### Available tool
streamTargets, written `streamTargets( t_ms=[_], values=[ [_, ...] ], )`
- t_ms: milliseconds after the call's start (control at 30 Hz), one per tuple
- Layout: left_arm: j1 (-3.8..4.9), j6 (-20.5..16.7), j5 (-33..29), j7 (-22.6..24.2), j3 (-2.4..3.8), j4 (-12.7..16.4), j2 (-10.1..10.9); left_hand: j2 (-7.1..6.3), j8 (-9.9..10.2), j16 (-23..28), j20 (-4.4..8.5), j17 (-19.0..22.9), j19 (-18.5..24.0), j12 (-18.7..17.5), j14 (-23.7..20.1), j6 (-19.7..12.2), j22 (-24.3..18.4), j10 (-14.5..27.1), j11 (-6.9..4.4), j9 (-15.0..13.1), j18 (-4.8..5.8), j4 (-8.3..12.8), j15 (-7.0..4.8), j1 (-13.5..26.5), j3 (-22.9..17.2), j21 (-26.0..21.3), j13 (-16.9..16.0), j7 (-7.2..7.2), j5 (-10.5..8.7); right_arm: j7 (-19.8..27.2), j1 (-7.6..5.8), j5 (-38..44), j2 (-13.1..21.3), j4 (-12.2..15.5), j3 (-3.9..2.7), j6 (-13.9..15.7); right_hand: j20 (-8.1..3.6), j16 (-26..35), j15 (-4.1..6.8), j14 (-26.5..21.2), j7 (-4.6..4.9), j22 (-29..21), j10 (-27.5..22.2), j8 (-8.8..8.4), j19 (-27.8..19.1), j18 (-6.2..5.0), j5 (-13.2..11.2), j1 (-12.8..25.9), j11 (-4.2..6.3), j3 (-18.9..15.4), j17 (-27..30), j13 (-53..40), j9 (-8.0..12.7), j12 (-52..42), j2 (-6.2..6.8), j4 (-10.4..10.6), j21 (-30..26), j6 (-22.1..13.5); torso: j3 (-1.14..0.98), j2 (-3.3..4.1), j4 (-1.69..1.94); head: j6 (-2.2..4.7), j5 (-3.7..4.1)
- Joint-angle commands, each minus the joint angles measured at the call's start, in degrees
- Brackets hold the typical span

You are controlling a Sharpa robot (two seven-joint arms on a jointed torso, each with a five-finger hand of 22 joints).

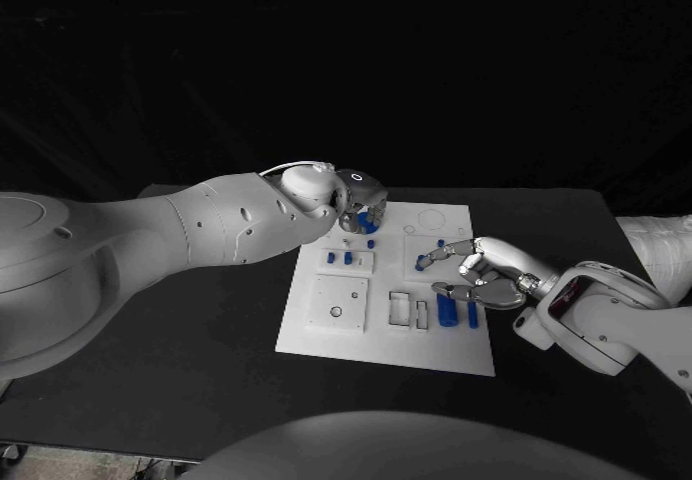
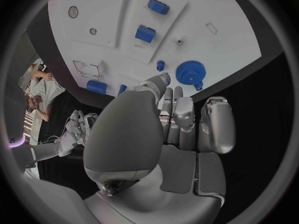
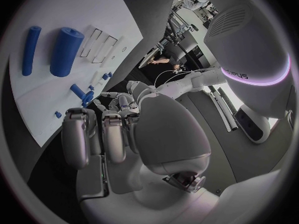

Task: Assemble the parts on the task board

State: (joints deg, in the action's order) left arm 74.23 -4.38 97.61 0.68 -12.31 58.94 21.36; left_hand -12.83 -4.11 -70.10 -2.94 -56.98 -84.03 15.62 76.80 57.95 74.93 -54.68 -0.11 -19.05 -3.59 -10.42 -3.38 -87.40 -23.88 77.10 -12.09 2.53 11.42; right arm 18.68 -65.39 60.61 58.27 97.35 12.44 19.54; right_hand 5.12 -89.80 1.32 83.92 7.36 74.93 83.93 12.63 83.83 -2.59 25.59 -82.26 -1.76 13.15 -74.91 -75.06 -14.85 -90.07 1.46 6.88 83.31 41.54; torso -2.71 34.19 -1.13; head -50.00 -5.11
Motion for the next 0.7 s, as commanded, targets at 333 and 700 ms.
streamTargets(
  t_ms=[333, 700],
  values=[
    [-0.55, 1.3, -0.5, 1.2, 0.05, 0.9, -0.3, 0.07, 0.1, 0.5, 0.44, 1.8, -0.9, 0.6, -1.3, -0.1, 11.1, -1.0, 0.12, 0.7, 0.62, 0.2, -0.08, 0.7, 0.6, -0.7, -0.5, 0.03, -1.05, 0.4, 0.00, -0.2, -0.2, -0.3, 0.01, -0.8, 0.35, -0.2, -0.41, 6.1, 0.19, 12.5, 6.1, 1.62, 0.3, 0.60, -1.3, 0.6, -0.48, -0.1, -15.1, -14.9, -0.7, 0.1, -0.12, 0.5, 0.0, -0.2, 0.02, 0.05, 0.00, 0.00, -0.22],
    [-1.46, 2.2, -0.3, 1.2, 0.04, -0.2, -1.0, 0.29, 0.1, 0.8, 0.37, 2.9, -0.6, 0.5, -2.1, -0.5, 11.0, -0.9, 0.07, 1.1, 0.52, 0.5, -0.07, 0.6, 0.7, -1.2, -0.6, -0.29, -0.05, 0.5, 0.00, -0.4, -0.1, -0.3, 0.01, -1.0, 0.38, -0.2, -0.45, 6.1, 0.25, 12.4, 6.1, 2.20, 0.2, 0.58, -1.5, 0.7, -0.53, -0.2, -15.1, -14.9, -1.0, 0.1, -0.20, 0.6, -0.1, 0.0, 0.00, 0.01, -0.05, 0.00, -0.22]
  ],
)
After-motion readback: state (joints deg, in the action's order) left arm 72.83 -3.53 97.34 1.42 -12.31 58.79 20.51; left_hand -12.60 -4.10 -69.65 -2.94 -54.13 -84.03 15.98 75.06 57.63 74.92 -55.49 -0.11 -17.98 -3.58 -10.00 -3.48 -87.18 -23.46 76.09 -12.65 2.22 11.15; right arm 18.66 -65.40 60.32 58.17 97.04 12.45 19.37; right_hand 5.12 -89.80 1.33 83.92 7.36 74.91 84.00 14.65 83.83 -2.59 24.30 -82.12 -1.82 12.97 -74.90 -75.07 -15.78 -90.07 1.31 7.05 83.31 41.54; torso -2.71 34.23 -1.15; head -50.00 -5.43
